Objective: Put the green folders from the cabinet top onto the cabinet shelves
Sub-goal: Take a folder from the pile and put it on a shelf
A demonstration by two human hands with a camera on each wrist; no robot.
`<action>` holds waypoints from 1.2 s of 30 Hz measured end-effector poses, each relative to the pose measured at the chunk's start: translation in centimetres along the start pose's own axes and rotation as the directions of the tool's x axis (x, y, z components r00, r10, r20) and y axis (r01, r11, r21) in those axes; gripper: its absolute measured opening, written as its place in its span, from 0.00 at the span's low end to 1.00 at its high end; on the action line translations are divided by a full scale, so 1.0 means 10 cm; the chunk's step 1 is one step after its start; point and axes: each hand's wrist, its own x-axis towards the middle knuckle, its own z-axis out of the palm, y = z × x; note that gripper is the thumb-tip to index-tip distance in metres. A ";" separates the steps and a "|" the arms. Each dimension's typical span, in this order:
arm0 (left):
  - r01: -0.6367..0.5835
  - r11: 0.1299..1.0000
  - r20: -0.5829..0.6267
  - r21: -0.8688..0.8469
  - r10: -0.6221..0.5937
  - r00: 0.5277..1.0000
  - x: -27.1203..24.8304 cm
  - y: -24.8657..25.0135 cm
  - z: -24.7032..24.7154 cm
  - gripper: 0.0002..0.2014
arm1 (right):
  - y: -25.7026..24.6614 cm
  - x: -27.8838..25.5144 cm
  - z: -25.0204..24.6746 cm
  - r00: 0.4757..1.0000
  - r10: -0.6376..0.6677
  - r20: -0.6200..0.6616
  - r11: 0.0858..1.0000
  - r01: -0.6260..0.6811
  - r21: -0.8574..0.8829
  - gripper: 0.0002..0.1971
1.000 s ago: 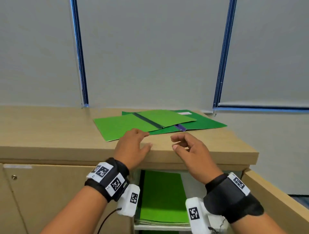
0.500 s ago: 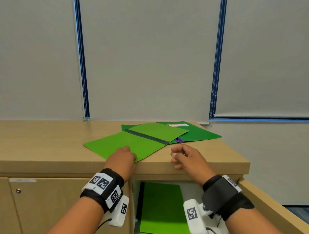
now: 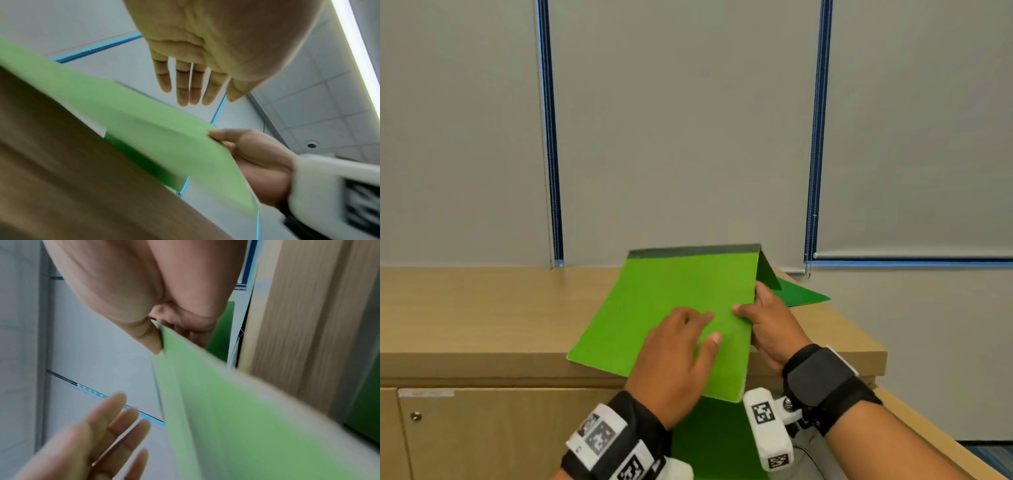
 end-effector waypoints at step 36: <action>-0.023 0.804 -0.455 -0.595 -0.313 0.834 0.08 -0.03 -0.81 0.08 | -0.61 -0.66 -0.39 0.904 -0.397 -0.158 0.917 0.385 -0.101 0.27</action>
